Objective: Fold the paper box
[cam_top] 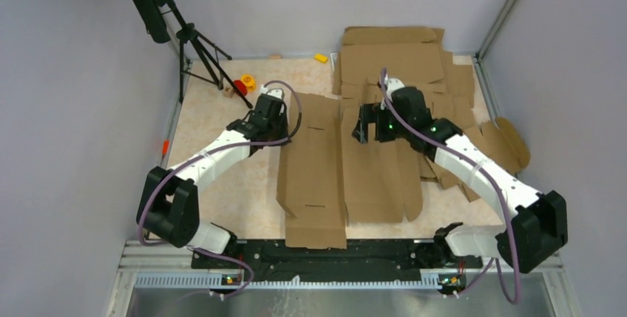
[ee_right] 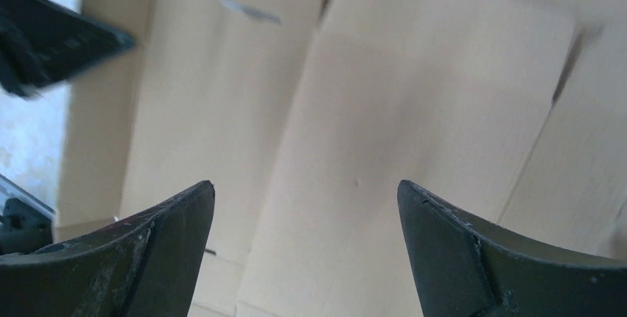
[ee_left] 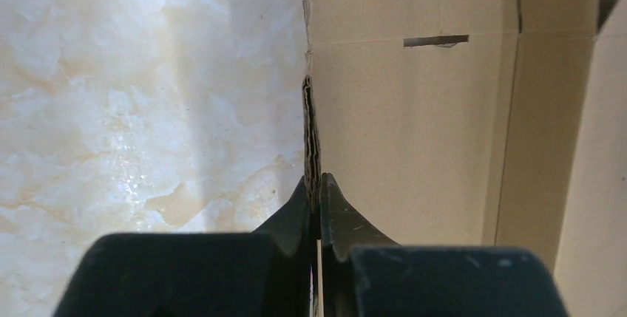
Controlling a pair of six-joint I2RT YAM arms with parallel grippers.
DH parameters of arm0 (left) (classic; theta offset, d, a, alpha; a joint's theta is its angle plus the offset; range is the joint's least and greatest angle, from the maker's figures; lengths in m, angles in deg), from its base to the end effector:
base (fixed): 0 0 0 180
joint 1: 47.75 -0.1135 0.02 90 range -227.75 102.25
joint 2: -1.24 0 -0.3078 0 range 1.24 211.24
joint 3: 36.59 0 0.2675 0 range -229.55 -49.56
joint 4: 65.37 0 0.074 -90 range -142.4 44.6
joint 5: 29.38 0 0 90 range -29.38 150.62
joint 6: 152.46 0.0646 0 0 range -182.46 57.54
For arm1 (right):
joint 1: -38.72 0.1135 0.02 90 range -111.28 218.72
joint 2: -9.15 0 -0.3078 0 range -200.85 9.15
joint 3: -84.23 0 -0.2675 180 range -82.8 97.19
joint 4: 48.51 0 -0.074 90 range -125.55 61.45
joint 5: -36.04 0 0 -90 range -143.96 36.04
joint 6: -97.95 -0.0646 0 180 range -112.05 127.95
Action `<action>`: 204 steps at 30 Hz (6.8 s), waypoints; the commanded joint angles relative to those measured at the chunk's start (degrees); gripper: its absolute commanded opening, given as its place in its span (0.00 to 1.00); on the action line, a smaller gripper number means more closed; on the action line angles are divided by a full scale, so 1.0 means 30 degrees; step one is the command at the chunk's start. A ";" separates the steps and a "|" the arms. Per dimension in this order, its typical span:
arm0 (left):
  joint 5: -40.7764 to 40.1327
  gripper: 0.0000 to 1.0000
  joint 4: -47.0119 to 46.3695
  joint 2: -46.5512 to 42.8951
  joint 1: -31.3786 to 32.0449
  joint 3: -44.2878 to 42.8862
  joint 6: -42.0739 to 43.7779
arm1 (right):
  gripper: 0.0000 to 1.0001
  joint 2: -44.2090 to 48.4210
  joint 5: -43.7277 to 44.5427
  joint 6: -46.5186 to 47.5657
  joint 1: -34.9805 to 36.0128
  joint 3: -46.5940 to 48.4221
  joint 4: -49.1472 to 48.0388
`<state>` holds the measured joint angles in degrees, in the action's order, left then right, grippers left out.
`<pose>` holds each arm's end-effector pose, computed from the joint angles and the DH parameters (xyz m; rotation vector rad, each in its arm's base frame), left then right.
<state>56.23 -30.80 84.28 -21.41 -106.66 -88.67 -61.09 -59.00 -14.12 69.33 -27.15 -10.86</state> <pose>0.3040 -0.1450 0.2569 -0.0333 2.4241 -0.3336 0.2471 0.1528 0.3080 -0.2211 2.3105 0.5797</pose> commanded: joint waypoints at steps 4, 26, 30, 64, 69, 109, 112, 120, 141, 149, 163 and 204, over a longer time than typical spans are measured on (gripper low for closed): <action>-0.1191 0.03 0.1273 0.2134 0.0274 -0.2309 0.1428 | 0.84 -0.4584 -0.1859 0.4254 -0.0197 0.5874 0.0981; -0.0349 0.39 0.2009 0.4268 0.0623 -0.3727 0.1523 | 0.63 -1.8235 -0.3337 0.5919 -0.0184 1.7601 0.3514; -0.0136 0.38 0.2054 0.4482 0.0603 -0.3841 0.1454 | 0.51 -1.8597 -0.5041 0.5525 -0.0183 1.8022 0.3984; -0.2013 0.28 0.1442 0.4386 0.0636 -0.2568 0.0507 | 0.14 -1.9597 -0.0304 0.8012 0.1995 1.9517 1.1948; -0.2502 0.28 0.1410 0.4309 0.0624 -0.2375 0.0449 | 0.18 -1.7857 0.0042 0.7590 0.2015 1.7388 1.0765; -0.1213 0.23 0.0021 0.4068 0.0736 -0.2235 0.1356 | 0.77 -2.4495 -0.5097 1.2498 -0.0559 2.7832 0.8198; -0.0905 0.22 -0.0256 0.4128 0.0785 -0.2304 0.1700 | 0.80 -2.4650 -0.5751 1.2662 -0.0799 2.7227 0.7571; -0.0766 0.21 -0.0099 0.4633 0.1306 -0.2965 0.2829 | 0.79 -2.5331 -0.8627 1.3288 -0.1193 2.7583 0.8425; -0.2347 0.18 0.0445 0.6017 0.2819 -0.4732 0.4513 | 0.66 -2.4956 -1.0594 1.3599 -0.2312 2.5627 0.8464; -0.2824 0.18 0.0707 0.6105 0.2821 -0.4968 0.4148 | 0.18 -2.1650 -1.1322 1.2428 -0.2599 2.3540 0.6573; -0.2719 0.17 0.0007 0.6009 0.2822 -0.4568 0.2715 | 0.02 -1.6468 -0.7823 1.1789 -0.1484 1.7739 0.4391; 0.3192 0.60 -0.0232 0.2216 0.0923 -0.0533 0.1766 | 0.00 -0.9259 -0.1352 0.8528 0.0201 0.6317 -0.3238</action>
<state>63.25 -30.95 93.29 -18.56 -108.86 -83.49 -92.08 -64.71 12.15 69.44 -7.56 -17.31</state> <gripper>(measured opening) 0.605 0.009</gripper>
